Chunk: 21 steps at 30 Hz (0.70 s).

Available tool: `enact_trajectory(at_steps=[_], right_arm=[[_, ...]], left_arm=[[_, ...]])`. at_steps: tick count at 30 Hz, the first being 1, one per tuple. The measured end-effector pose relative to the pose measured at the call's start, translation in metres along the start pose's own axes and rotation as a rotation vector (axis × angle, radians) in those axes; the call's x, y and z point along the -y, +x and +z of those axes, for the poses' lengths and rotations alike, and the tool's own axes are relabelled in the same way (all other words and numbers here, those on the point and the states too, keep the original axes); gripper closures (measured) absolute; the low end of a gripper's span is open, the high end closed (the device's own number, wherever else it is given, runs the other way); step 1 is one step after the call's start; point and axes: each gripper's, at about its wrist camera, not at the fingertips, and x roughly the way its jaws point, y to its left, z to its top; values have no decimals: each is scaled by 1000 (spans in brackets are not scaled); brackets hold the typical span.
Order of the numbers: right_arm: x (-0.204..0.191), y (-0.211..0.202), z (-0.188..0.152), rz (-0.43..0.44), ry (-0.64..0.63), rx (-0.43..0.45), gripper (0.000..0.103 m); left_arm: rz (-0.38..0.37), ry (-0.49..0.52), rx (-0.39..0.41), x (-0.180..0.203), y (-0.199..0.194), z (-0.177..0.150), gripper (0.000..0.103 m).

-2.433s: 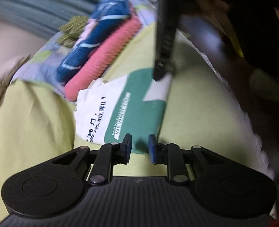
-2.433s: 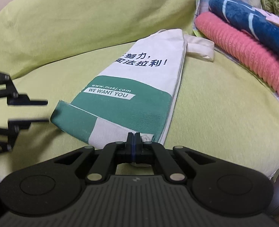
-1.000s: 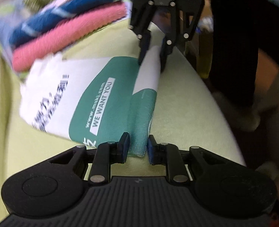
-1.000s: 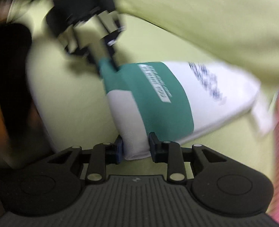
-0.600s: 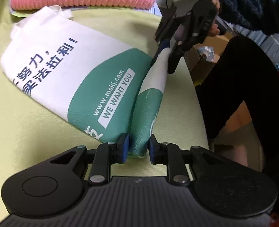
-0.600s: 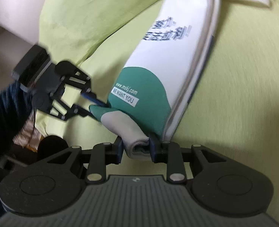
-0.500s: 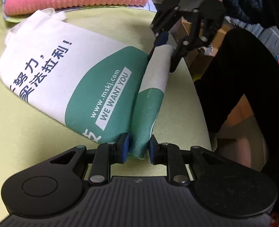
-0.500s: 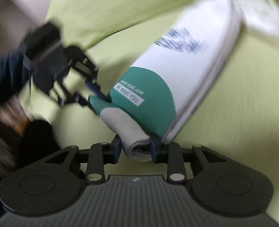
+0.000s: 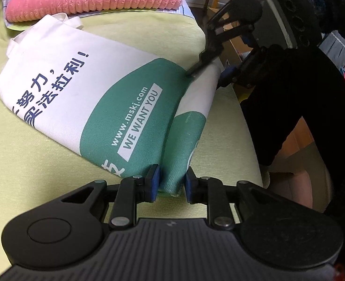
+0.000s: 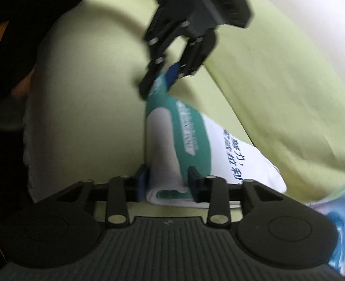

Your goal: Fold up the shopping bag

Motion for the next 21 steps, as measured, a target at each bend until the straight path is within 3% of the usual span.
enact_trajectory(at_steps=[2, 7, 10, 13, 15, 17, 18, 21], right_arm=[[16, 0, -3, 76, 161, -6, 81], [92, 27, -50, 407, 887, 15, 81], [107, 38, -82, 541, 1145, 37, 81], [106, 33, -81, 541, 1116, 28, 81], [100, 29, -61, 461, 977, 21, 69], [89, 22, -38, 358, 818, 15, 43], [84, 21, -26, 279, 746, -4, 40], [60, 8, -1, 153, 482, 6, 44]], left_arm=[[-7, -3, -3, -1, 0, 0, 76], [-26, -34, 0, -11, 7, 7, 79], [-36, -45, -6, -14, 8, 9, 79], [-39, -33, -13, -14, 7, 12, 79], [-37, -27, -11, -12, 10, 12, 79], [-39, -29, -5, -12, 10, 12, 79], [-41, -32, -2, -13, 10, 11, 79], [-39, -33, 2, -13, 10, 11, 79]])
